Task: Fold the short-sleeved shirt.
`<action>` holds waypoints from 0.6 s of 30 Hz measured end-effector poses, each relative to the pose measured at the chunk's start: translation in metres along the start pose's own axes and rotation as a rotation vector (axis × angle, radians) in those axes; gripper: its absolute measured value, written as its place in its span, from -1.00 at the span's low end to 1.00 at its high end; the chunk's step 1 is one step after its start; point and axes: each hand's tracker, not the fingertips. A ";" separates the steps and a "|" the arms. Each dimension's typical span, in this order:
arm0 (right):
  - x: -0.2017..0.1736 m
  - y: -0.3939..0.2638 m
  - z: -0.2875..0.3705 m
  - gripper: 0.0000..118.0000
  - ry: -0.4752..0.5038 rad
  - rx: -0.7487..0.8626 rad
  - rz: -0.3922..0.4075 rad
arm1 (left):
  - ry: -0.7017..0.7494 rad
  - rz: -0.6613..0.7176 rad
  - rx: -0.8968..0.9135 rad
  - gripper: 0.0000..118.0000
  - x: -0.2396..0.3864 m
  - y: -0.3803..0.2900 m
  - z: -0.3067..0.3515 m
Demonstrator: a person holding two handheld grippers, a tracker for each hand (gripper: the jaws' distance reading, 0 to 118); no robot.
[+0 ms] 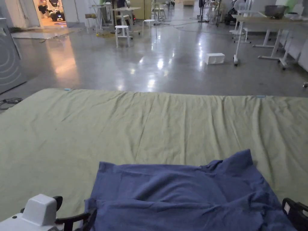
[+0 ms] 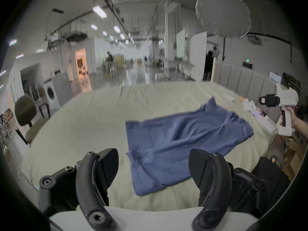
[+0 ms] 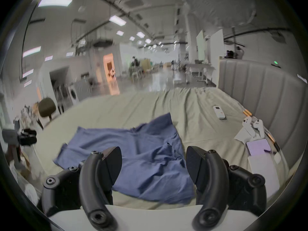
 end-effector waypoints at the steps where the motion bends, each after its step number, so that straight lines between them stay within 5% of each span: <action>1: -0.008 -0.005 0.016 0.40 -0.009 0.021 -0.020 | 0.032 0.003 0.047 0.48 0.012 0.001 0.014; 6: -0.034 -0.044 0.064 0.32 -0.053 0.073 -0.078 | 0.158 -0.015 0.139 0.45 0.064 -0.009 0.062; 8: -0.045 -0.058 0.078 0.04 -0.038 0.058 -0.103 | 0.227 -0.038 0.134 0.34 0.083 -0.018 0.076; 10: -0.054 -0.069 0.088 -0.33 -0.026 0.041 -0.124 | 0.217 -0.026 0.127 0.05 0.092 -0.026 0.085; 12: -0.063 -0.078 0.095 -0.76 -0.010 0.010 -0.131 | 0.143 0.014 0.102 -0.90 0.096 -0.034 0.095; 15: -0.073 -0.086 0.102 -0.98 -0.006 -0.018 -0.088 | 0.121 0.079 0.052 -0.94 0.095 -0.041 0.103; 18: -0.079 -0.085 0.107 -1.00 0.000 -0.015 -0.031 | 0.137 0.077 0.041 -1.00 0.093 -0.047 0.109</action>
